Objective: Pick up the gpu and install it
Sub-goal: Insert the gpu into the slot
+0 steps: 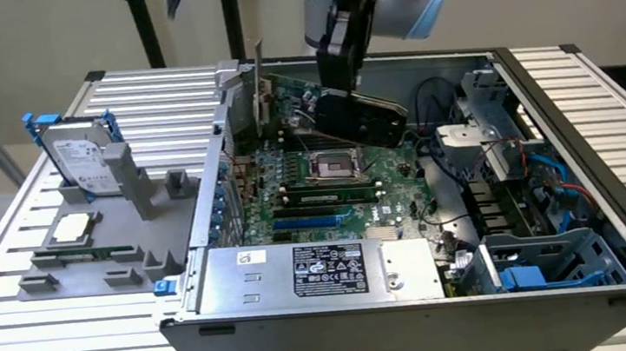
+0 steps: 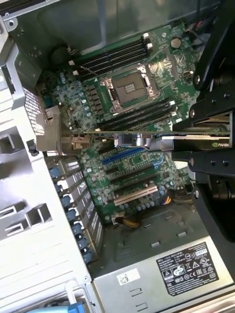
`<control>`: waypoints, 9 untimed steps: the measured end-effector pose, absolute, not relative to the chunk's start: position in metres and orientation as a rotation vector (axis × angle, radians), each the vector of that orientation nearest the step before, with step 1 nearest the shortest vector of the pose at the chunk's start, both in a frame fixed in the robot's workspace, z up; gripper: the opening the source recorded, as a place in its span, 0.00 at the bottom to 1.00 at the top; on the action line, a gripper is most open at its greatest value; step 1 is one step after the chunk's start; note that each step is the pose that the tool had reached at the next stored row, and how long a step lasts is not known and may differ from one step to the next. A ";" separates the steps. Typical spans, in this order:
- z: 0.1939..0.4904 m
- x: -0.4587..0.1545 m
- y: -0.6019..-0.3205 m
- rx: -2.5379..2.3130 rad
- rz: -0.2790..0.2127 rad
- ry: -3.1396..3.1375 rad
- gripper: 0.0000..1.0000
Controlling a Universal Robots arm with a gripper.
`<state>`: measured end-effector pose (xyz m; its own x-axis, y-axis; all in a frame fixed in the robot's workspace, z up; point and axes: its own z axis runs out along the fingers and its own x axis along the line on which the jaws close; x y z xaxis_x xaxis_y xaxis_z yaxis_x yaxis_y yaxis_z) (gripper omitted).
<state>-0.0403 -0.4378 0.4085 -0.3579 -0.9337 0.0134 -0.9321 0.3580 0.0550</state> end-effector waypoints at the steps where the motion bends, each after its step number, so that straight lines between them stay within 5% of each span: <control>1: 0.408 -0.040 -0.438 1.776 -0.058 -2.543 0.27; 9: 0.405 -0.040 -0.438 1.938 -0.060 -2.456 0.27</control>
